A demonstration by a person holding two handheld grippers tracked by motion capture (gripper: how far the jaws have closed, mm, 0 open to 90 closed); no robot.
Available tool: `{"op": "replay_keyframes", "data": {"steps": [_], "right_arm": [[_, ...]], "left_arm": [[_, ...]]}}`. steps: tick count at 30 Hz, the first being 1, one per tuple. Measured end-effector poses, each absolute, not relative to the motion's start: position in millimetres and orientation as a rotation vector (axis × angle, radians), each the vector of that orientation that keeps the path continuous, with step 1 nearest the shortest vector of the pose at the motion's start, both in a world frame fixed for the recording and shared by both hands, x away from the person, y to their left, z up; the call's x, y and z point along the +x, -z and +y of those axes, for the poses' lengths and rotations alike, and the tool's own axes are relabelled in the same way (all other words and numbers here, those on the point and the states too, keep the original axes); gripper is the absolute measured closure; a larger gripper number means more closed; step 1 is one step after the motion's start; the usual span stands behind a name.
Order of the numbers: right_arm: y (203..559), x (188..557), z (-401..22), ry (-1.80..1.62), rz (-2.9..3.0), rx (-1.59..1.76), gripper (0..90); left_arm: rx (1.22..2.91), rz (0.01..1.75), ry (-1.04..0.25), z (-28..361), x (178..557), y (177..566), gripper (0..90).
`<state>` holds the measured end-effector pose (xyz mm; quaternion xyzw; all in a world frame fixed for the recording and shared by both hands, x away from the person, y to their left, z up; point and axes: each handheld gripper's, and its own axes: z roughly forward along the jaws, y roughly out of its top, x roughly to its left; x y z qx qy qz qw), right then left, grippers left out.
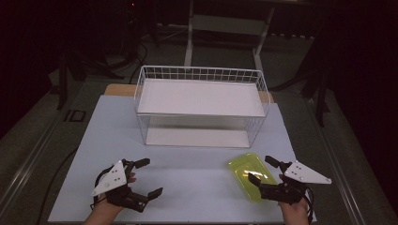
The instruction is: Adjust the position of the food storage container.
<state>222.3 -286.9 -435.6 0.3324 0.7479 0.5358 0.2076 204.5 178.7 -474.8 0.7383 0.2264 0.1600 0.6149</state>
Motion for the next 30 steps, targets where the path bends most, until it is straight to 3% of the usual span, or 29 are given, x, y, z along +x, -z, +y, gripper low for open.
{"op": "replay_keyframes", "data": {"steps": [15, 24, 28, 29, 30], "right_arm": [[419.9, 217.5, -283.6, -1.414, 2.162, 0.926, 15.4], [442.9, 207.1, -310.4, -1.375, 2.214, 1.021, 50.0], [449.3, 201.8, -318.7, -1.326, 2.246, 1.038, 60.3], [453.4, 198.3, -323.6, -1.297, 2.253, 1.052, 67.4], [453.4, 198.3, -323.6, -1.297, 2.253, 1.052, 67.4]], "left_arm": [[1.686, 0.501, -0.38, 177.5, 200.3, 469.5, 2.9], [1.696, 0.484, -0.369, 171.5, 198.6, 470.2, 2.9], [1.699, 0.477, -0.367, 170.3, 198.2, 470.2, 2.9], [1.7, 0.476, -0.364, 170.0, 198.2, 470.3, 2.9], [1.7, 0.476, -0.364, 170.0, 198.2, 470.3, 2.8]]}}
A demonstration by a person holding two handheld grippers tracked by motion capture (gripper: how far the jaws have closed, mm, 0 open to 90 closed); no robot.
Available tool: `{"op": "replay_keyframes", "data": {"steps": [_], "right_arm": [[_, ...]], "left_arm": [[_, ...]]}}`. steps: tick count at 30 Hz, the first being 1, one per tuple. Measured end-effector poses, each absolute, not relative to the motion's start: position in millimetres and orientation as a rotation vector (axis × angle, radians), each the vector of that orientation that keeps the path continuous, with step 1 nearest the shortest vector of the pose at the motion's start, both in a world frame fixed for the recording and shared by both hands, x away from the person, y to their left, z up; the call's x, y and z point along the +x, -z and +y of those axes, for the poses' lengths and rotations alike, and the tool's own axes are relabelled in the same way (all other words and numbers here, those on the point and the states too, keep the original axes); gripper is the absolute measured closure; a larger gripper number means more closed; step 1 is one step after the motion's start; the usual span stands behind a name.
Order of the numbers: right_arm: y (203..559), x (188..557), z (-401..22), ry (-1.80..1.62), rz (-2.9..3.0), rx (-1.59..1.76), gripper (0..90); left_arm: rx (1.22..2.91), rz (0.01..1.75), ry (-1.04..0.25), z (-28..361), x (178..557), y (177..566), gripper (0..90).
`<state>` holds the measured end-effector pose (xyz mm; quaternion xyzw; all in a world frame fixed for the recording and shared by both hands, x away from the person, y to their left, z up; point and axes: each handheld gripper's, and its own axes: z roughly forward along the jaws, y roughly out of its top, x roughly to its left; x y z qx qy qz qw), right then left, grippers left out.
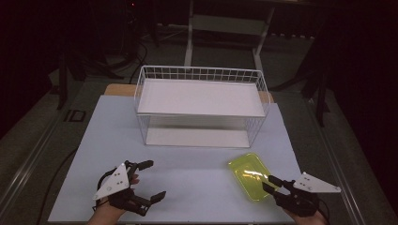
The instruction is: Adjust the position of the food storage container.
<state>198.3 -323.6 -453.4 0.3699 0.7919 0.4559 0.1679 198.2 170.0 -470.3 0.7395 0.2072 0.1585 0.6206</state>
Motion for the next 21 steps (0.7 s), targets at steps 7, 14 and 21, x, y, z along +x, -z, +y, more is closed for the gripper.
{"op": "replay_keyframes", "data": {"steps": [7, 14, 21], "right_arm": [[467.5, 192.8, -339.6, -1.225, 2.302, 1.103, 89.5], [479.3, 197.3, -348.0, -1.151, 2.326, 1.111, 89.9], [484.1, 196.7, -353.3, -1.132, 2.333, 1.125, 90.0]], "left_arm": [[1.703, 0.474, -0.357, 168.0, 198.2, 471.5, 2.9], [1.711, 0.471, -0.349, 166.2, 198.7, 473.2, 3.3], [1.713, 0.474, -0.347, 166.3, 198.1, 474.2, 3.3]]}}
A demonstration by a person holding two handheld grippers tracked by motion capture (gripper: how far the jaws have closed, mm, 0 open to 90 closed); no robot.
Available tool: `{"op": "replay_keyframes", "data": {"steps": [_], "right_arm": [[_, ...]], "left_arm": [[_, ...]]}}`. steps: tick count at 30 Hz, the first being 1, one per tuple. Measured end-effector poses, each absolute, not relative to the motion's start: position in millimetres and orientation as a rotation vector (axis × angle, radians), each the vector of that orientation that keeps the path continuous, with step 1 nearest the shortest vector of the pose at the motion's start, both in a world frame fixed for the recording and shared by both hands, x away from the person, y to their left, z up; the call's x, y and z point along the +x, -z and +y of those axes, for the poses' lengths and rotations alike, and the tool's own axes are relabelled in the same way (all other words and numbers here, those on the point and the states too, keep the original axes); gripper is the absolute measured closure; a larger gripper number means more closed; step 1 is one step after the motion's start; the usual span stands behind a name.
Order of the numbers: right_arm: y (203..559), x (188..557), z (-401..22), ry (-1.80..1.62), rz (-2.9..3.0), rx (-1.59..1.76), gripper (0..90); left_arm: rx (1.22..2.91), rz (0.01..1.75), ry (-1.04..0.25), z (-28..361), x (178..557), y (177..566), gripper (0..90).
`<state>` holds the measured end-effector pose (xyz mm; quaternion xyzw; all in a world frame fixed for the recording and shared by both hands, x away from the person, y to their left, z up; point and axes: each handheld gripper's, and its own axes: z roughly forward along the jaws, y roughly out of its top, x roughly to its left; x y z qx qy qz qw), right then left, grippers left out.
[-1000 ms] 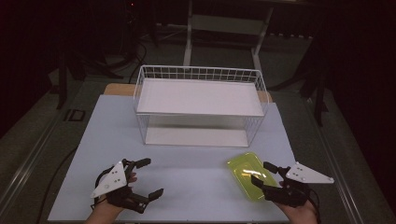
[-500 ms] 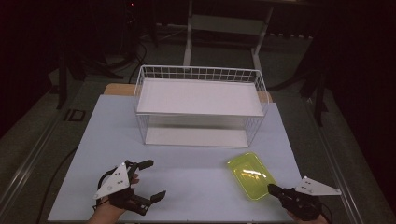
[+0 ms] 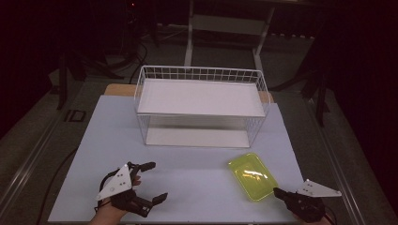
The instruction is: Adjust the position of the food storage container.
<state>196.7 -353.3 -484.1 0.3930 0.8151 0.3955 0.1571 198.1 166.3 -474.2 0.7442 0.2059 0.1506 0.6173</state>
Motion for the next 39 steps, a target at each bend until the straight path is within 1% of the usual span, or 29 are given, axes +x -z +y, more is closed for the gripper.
{"op": "replay_keyframes", "data": {"steps": [4, 13, 30, 33, 39], "right_arm": [[489.2, 197.7, -356.1, -1.098, 2.342, 1.134, 90.0], [488.9, 208.2, -356.4, -1.085, 2.312, 1.129, 90.0], [489.9, 260.3, -338.0, -1.087, 2.329, 1.061, 90.0], [489.4, 262.6, -337.9, -1.107, 2.324, 1.069, 90.0], [490.1, 249.4, -343.9, -1.122, 2.32, 1.064, 90.0]], "left_arm": [[1.716, 0.474, -0.348, 166.4, 198.4, 474.3, 3.3], [1.72, 0.473, -0.343, 164.9, 198.3, 475.5, 3.3], [1.721, 0.472, -0.336, 163.0, 197.6, 476.4, 3.3], [1.722, 0.473, -0.337, 163.1, 197.5, 476.8, 3.3], [1.718, 0.479, -0.335, 164.2, 197.7, 477.1, 3.3]]}}
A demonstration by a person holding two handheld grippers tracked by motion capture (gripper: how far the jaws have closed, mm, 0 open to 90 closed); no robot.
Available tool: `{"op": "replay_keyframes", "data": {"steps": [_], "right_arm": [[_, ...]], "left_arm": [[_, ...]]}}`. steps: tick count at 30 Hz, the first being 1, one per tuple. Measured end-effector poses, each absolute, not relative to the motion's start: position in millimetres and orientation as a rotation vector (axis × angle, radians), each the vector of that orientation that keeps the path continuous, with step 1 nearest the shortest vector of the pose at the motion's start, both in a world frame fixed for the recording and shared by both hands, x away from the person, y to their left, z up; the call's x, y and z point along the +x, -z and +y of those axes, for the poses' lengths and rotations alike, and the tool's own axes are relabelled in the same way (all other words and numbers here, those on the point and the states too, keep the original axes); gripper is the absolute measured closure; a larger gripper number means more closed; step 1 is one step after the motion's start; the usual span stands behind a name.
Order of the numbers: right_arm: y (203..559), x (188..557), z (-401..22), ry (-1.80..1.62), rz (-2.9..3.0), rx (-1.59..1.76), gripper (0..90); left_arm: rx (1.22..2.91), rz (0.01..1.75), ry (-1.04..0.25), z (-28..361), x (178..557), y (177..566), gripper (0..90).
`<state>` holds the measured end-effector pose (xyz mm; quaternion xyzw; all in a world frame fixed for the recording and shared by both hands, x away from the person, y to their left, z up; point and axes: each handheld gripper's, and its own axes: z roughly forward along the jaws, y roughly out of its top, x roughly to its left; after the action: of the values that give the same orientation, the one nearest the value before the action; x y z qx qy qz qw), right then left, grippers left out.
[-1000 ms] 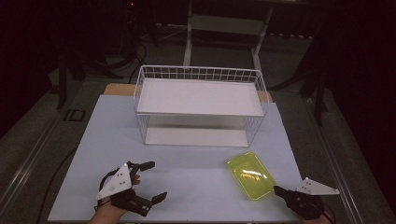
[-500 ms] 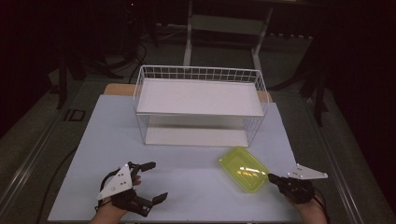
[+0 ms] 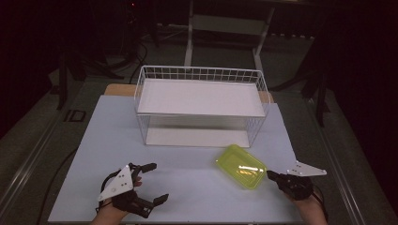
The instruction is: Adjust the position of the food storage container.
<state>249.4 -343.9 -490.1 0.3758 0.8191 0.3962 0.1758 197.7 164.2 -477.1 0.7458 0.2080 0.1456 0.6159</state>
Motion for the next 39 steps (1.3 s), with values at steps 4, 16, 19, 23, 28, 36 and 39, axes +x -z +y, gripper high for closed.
{"op": "replay_keyframes", "data": {"steps": [4, 16, 19, 23, 28, 36, 39], "right_arm": [[495.1, 243.5, -348.7, -1.115, 2.328, 1.081, 90.0], [500.9, 264.6, -339.5, -1.092, 2.33, 1.079, 90.0], [500.6, 269.3, -336.3, -1.091, 2.334, 1.069, 90.0], [500.6, 278.8, -327.8, -1.091, 2.342, 1.058, 90.0], [498.4, 290.6, -317.2, -1.096, 2.354, 1.024, 90.0], [494.7, 289.6, -314.7, -1.107, 2.345, 1.025, 90.0], [500.1, 283.0, -320.2, -1.072, 2.361, 1.06, 90.0]], "left_arm": [[1.72, 0.48, -0.337, 163.3, 197.8, 477.3, 3.3], [1.721, 0.482, -0.329, 162.9, 198.1, 478.5, 3.3], [1.722, 0.481, -0.325, 162.5, 198.1, 478.7, 3.3], [1.721, 0.48, -0.323, 162.3, 198.0, 478.6, 3.3], [1.719, 0.481, -0.322, 162.3, 197.9, 478.8, 3.3], [1.725, 0.476, -0.326, 162.3, 197.0, 479.3, 3.3], [1.722, 0.48, -0.327, 162.9, 197.3, 479.1, 3.3]]}}
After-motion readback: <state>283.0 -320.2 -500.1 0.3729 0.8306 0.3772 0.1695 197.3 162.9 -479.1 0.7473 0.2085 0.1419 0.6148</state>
